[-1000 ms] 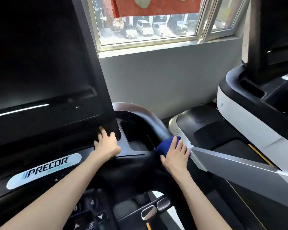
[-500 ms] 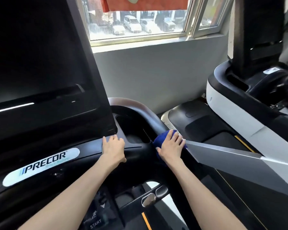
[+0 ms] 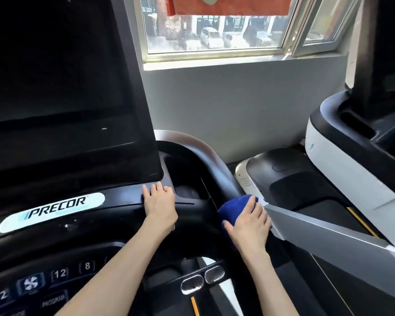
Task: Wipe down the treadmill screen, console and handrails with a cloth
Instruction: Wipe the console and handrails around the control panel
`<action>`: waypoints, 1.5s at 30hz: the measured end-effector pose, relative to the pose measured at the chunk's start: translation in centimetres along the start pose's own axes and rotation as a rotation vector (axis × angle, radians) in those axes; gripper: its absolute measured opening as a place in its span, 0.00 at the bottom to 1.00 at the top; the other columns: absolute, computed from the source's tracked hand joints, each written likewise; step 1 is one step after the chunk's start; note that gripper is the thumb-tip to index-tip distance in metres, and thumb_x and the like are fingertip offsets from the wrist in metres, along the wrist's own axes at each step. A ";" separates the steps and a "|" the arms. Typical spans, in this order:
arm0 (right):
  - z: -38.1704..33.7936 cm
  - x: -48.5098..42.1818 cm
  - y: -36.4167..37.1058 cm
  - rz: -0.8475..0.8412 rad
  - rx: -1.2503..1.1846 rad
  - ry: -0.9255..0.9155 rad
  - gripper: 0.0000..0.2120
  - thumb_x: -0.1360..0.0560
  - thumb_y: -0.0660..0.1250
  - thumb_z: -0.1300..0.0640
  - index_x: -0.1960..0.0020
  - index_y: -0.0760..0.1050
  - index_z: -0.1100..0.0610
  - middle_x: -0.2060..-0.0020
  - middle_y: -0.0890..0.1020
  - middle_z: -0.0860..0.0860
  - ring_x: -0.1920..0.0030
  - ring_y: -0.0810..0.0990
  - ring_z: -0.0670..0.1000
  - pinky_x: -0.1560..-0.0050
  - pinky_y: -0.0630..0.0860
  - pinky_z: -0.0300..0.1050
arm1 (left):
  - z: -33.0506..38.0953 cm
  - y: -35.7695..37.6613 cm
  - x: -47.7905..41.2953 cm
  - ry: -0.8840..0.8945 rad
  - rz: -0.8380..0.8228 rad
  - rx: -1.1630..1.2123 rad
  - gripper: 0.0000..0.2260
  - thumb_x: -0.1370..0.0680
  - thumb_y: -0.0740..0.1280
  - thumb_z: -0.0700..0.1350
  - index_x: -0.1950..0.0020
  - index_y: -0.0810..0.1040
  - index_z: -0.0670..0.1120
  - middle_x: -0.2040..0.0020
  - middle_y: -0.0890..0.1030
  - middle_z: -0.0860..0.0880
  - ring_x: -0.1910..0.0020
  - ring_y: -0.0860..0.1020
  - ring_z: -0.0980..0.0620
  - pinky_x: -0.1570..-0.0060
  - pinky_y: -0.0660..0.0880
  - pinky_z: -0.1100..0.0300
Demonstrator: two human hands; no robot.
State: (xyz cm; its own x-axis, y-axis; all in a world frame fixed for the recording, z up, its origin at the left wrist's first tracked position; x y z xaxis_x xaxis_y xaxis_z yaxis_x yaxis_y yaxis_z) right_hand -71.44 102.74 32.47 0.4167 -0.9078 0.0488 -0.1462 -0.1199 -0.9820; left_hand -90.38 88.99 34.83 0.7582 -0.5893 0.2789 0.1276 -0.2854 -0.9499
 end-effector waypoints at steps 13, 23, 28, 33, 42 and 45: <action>-12.4 -13.9 1.4 -0.107 -0.010 -0.073 0.51 0.37 0.73 0.38 0.30 0.53 0.67 0.34 0.67 0.62 0.36 0.68 0.60 0.37 0.64 0.52 | -0.4 0.4 0.2 -0.060 0.013 0.123 0.43 0.34 0.77 0.47 0.26 0.57 0.45 0.23 0.53 0.47 0.24 0.50 0.49 0.26 0.47 0.46; -0.4 -0.6 -0.8 -0.057 0.040 -0.096 0.55 0.43 0.76 0.40 0.30 0.55 0.69 0.41 0.71 0.63 0.43 0.75 0.60 0.43 0.71 0.52 | -0.6 0.4 0.3 -0.058 -0.023 0.087 0.46 0.39 0.80 0.51 0.28 0.60 0.46 0.23 0.54 0.47 0.23 0.50 0.50 0.27 0.46 0.41; 0.8 0.4 -0.5 -0.083 0.073 -0.043 0.54 0.43 0.76 0.39 0.30 0.57 0.69 0.39 0.71 0.63 0.42 0.74 0.61 0.41 0.69 0.54 | -0.6 0.3 0.5 -0.048 0.008 0.066 0.45 0.39 0.79 0.53 0.29 0.61 0.46 0.24 0.55 0.47 0.24 0.51 0.51 0.28 0.42 0.39; -8.5 -8.9 0.2 -0.092 0.009 -0.116 0.53 0.36 0.73 0.40 0.28 0.49 0.69 0.34 0.65 0.63 0.35 0.67 0.61 0.35 0.63 0.53 | -0.7 0.5 0.4 -0.062 -0.017 0.075 0.45 0.38 0.79 0.52 0.27 0.60 0.47 0.23 0.53 0.47 0.23 0.49 0.51 0.28 0.40 0.38; -6.1 -6.5 0.4 -0.104 0.098 -0.184 0.55 0.34 0.71 0.39 0.27 0.43 0.68 0.32 0.61 0.66 0.35 0.65 0.63 0.34 0.62 0.55 | -1.1 0.4 0.3 -0.052 0.015 0.100 0.43 0.42 0.80 0.56 0.32 0.66 0.48 0.23 0.56 0.48 0.24 0.53 0.54 0.30 0.36 0.38; -0.7 -0.3 -0.5 -0.072 0.101 -0.134 0.55 0.33 0.70 0.37 0.26 0.43 0.68 0.32 0.61 0.64 0.35 0.66 0.62 0.33 0.60 0.54 | -0.8 0.2 0.3 -0.037 0.001 0.086 0.43 0.42 0.80 0.56 0.33 0.66 0.46 0.24 0.57 0.46 0.24 0.53 0.52 0.29 0.36 0.38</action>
State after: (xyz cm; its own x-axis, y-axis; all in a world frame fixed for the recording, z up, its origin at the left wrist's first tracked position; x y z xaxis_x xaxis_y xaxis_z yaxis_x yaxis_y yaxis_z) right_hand -72.13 102.84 33.09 0.5393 -0.8360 0.1012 -0.0241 -0.1354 -0.9905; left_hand -90.64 88.10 34.80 0.7813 -0.5607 0.2740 0.1802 -0.2177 -0.9592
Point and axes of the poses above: each hand's wrist, its own x-axis away from the middle knuckle, its own y-axis out of the palm, z = x × y, the point moved 8 cm from there along -x, towards the middle knuckle
